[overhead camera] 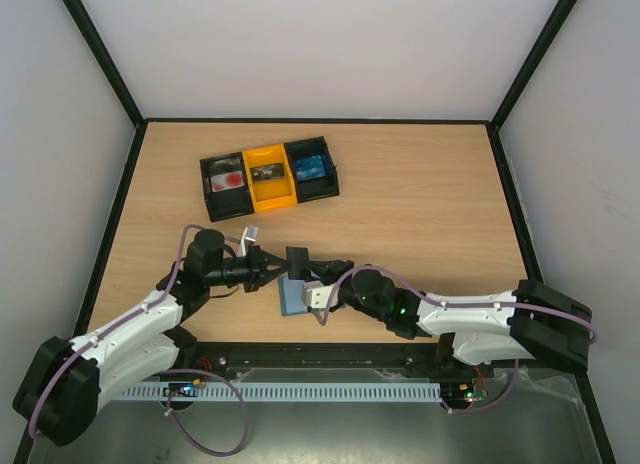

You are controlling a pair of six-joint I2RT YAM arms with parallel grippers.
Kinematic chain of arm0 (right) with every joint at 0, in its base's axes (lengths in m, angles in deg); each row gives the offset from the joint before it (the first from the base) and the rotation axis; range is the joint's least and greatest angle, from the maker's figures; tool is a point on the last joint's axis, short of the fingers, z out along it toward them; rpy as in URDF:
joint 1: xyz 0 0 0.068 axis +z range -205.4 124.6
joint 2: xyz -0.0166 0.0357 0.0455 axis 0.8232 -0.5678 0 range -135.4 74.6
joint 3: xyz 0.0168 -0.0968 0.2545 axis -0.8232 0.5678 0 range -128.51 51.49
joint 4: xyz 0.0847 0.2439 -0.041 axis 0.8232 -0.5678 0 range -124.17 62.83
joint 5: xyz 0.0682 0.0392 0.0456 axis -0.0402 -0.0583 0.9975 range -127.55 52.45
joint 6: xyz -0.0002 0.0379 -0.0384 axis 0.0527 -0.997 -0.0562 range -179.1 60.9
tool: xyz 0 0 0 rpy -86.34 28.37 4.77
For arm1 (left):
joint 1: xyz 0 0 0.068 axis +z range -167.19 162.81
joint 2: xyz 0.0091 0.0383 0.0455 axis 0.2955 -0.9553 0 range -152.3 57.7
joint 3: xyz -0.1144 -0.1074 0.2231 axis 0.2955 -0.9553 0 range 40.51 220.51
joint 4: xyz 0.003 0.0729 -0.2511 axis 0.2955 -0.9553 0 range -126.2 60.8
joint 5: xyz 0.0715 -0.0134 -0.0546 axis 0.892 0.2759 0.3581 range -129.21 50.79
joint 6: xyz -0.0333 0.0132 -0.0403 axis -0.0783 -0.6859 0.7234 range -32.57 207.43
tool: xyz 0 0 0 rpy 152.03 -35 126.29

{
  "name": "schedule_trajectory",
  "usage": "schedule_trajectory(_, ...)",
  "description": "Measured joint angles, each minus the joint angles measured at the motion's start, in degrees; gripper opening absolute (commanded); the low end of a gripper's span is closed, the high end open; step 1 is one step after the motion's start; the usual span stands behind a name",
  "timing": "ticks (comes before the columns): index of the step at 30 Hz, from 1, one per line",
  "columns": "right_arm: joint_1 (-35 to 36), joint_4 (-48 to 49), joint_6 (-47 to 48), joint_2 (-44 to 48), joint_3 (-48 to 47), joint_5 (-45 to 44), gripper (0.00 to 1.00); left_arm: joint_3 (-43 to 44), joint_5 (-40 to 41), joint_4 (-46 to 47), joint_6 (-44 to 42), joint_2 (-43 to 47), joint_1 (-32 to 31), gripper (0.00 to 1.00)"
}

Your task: Take the credit cards out of the card holder

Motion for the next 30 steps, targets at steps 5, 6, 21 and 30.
schedule_trajectory(5,0.09,2.14,0.13,-0.20,0.00,-0.74,0.03,-0.74,-0.24,1.36,1.38,0.59,0.00,0.03)
schedule_trajectory(6,0.09,2.54,0.22,-0.28,0.00,-0.81,0.02,-0.98,-0.24,1.90,1.77,0.85,0.11,0.03)
schedule_trajectory(21,0.20,3.78,-13.77,5.66,1.38,-1.57,0.02,2.38,4.63,-6.43,-2.86,7.54,0.26,0.76)
schedule_trajectory(30,0.20,-6.62,-49.99,10.49,-7.08,-7.39,0.02,10.08,8.50,-14.40,-16.68,11.30,0.59,0.80)
